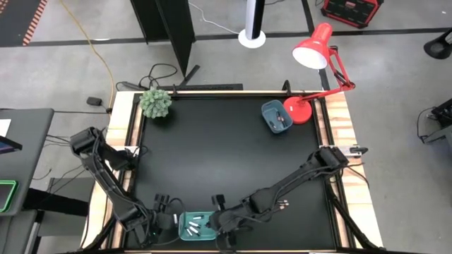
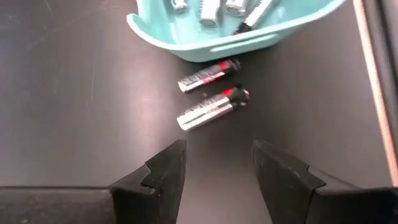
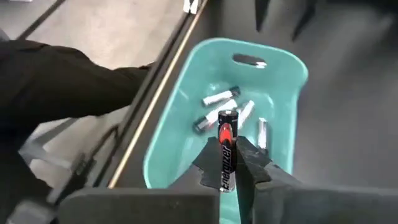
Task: Sort batteries
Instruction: Put the silver battery into the green bin
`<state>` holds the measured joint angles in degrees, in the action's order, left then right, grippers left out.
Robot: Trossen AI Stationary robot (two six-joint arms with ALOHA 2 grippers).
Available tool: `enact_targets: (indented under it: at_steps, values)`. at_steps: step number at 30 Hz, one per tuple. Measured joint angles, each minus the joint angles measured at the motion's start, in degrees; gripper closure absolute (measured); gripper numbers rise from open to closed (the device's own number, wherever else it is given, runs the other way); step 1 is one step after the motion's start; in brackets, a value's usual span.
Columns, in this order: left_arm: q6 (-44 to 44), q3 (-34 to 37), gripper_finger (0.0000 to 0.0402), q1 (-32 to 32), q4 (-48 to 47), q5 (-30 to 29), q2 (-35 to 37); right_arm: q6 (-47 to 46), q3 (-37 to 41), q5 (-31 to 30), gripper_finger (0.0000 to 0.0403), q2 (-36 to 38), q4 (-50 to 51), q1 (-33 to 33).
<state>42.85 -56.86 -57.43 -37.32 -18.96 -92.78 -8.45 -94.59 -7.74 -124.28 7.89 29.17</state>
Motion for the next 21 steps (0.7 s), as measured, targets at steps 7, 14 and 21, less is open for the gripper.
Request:
enact_targets:
  at_steps: [7, 14, 21]
  values:
    - [-2.41, 0.04, 0.0224, 0.28, 1.31, -3.61, -1.05, -0.37, -3.45, 0.25, 0.0242, -2.79, 2.48, 0.0]
    - [-8.6, 0.04, 0.0208, 0.91, 1.37, -4.68, -1.06, -0.03, -3.5, 0.23, 0.0158, -1.19, 2.53, -0.36]
    - [-12.41, 0.04, 0.0207, 1.96, 5.43, -2.64, -1.06, 1.42, -3.47, 0.12, 0.0155, -0.9, 2.63, -0.68]
